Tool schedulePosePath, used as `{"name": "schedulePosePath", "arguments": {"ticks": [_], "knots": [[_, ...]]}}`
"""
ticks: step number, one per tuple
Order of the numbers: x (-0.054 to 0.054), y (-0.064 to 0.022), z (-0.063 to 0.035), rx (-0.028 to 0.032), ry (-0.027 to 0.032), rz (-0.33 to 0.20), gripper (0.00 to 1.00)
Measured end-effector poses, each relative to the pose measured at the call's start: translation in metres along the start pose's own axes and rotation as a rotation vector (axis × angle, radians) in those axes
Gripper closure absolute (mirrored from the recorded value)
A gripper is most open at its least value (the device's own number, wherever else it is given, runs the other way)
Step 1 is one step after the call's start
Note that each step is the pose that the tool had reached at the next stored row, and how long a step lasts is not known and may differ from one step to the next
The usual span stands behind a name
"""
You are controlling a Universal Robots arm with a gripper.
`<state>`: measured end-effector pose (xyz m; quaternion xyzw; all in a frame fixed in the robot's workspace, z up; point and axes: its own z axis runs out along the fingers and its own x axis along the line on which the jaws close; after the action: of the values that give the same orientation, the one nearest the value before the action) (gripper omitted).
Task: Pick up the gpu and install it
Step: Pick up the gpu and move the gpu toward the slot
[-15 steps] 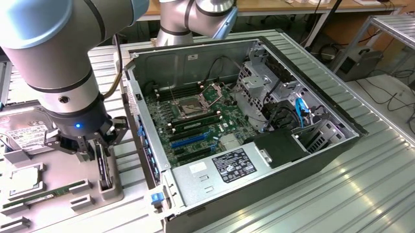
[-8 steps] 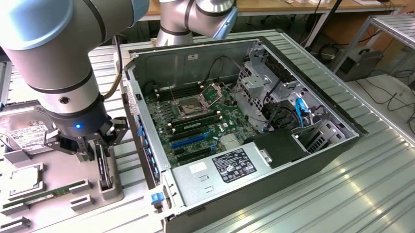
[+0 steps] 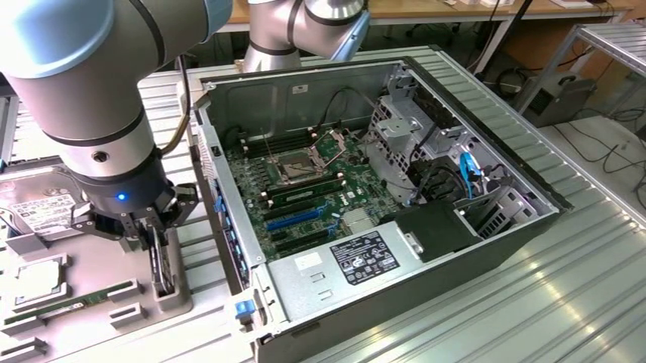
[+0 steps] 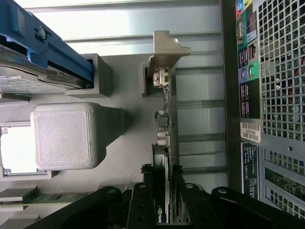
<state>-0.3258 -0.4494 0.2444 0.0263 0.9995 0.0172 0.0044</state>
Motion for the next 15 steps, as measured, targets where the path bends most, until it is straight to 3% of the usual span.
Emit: {"name": "schedulePosePath", "arguments": {"ticks": [7,15], "knots": [[0.0008,0.0,0.0,-0.0007,0.0023,-0.067,0.74],[0.0007,0.0,0.0,-0.0007,0.0025,-0.072,0.74]]}}
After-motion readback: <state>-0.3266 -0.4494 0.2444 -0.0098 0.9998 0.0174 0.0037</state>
